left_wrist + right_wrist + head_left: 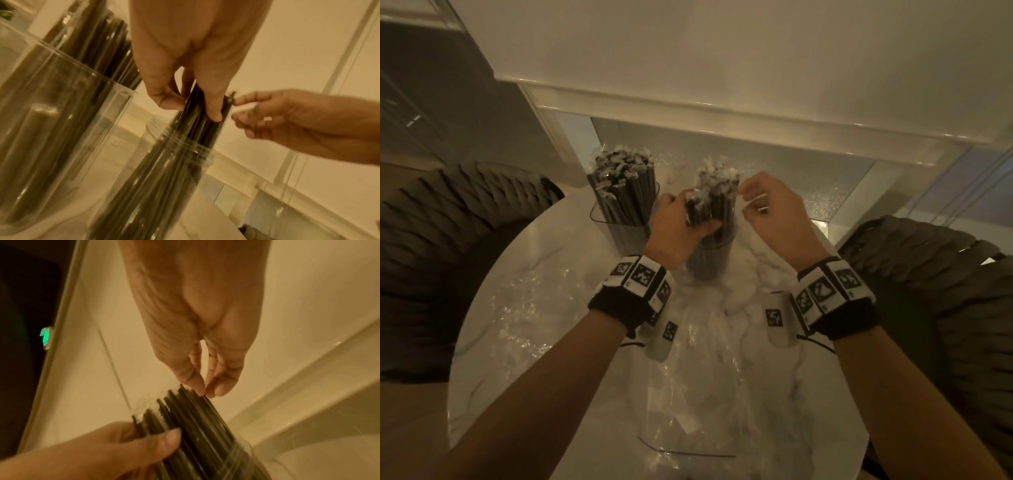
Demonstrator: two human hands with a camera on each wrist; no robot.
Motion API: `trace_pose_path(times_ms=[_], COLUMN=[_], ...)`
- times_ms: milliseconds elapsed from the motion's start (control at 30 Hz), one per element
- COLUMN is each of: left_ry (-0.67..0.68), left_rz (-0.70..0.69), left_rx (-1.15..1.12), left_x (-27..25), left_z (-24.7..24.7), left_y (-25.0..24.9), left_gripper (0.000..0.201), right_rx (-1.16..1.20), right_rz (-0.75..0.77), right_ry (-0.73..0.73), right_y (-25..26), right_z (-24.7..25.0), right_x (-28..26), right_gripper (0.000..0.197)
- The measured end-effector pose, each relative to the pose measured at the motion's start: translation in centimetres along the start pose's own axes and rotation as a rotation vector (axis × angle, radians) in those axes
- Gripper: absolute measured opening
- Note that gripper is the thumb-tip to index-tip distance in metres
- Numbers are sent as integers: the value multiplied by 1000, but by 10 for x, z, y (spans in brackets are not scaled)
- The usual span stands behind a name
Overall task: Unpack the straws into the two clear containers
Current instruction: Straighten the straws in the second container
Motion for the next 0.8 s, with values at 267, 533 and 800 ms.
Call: trace_pose_path(times_ms=[267, 533, 800], left_ry=[-46, -57, -115], left_rz=[-135, -54, -45], left_rx=[-38, -272, -156], left_x=[2, -11, -28], left_z=[37, 39, 23], left_y=[-38, -23, 6], left_gripper=[40, 61, 27], right_rx=[-94, -35, 25], right_rz=[21, -77, -105], right_ry=[191, 188, 84], right_y=[9, -4, 8], right_z=[-10, 6, -30], right_x=[19, 13, -31], right_gripper=[36, 47, 70])
Point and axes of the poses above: each hand's wrist, its own x-axis towards the middle knuckle, its own z-axis out of the back of the hand, y = z × x, the point moved 5 cm from there along x, towards the middle knuckle, and after that the axes turned 11 degrees about -x, right-handed, at the moved point
